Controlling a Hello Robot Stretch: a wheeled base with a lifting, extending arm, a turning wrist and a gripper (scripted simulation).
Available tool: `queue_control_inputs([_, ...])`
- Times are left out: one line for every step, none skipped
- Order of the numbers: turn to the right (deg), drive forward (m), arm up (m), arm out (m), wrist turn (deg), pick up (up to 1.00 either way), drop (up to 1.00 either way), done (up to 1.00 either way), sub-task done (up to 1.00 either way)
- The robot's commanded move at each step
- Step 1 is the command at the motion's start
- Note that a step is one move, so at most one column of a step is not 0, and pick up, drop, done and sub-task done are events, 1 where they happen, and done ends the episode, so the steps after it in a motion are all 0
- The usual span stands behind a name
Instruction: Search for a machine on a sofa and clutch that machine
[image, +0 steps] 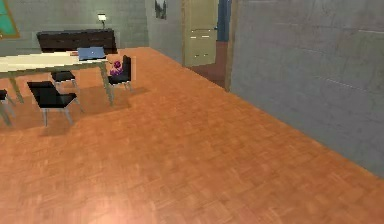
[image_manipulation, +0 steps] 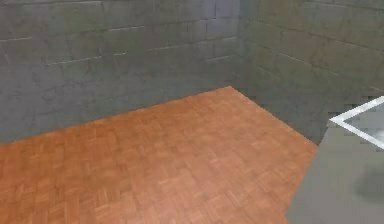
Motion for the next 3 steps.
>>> queue_control_inputs([0.0,1.0,0.0,0.0,0.0,0.0,0.0,0.0,0.0])
queue_control_inputs([0.0,1.0,0.0,0.0,0.0,0.0,0.0,0.0,0.0])
queue_control_inputs([-3.0,0.0,0.0,0.0,0.0,0.0,0.0,0.0,0.0])
